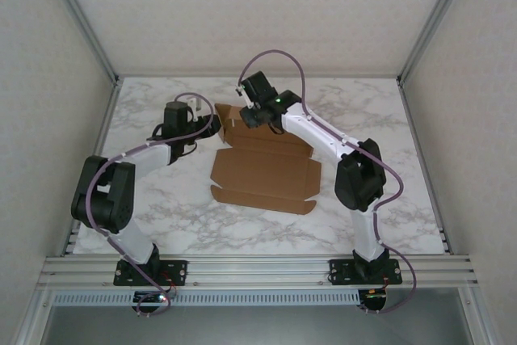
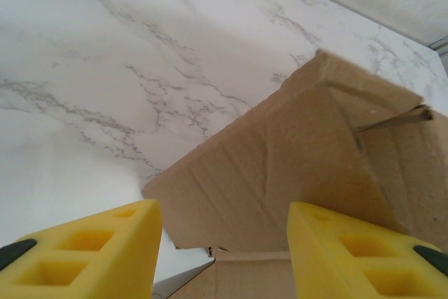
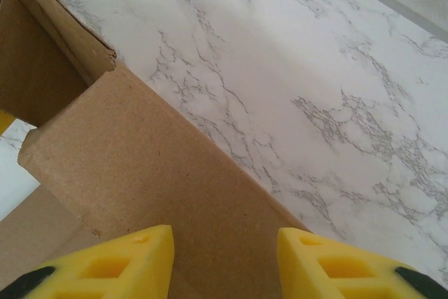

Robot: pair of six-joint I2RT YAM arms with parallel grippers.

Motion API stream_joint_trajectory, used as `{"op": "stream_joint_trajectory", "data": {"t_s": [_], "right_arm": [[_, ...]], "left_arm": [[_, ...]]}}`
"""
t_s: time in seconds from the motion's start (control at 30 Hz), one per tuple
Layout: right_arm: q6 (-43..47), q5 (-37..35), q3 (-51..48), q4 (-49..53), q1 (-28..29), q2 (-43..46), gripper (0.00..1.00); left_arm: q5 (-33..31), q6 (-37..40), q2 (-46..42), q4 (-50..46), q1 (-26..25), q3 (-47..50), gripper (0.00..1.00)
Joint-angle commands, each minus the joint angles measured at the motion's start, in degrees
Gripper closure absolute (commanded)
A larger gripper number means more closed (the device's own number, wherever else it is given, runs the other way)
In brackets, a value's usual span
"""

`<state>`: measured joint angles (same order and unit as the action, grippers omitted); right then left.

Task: Fold the paper box

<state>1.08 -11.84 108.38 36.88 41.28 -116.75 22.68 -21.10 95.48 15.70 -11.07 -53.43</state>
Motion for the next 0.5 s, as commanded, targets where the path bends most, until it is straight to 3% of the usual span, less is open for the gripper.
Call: {"op": "stream_joint_trajectory", "data": {"t_s": [0.0,0.23,0.47], "right_arm": [[-0.1,0.7,0.4,1.2,-0.5,3.8,0.55],[-1.0,0.5,-0.2,1.5,-0.7,6.3,0.54],[-2.5,1.9,-2.8,1.4,-1.2,8.9,0.53]], "left_arm": [[-2.2,3.0,-4.8,0.2,0.3,0.4,0.52],[-2.8,0.8,-14.1,12.1,4.0,6.3,0.56],[-2.9,-2.6,-9.3,16.7,8.6,1.5,0.52]]}}
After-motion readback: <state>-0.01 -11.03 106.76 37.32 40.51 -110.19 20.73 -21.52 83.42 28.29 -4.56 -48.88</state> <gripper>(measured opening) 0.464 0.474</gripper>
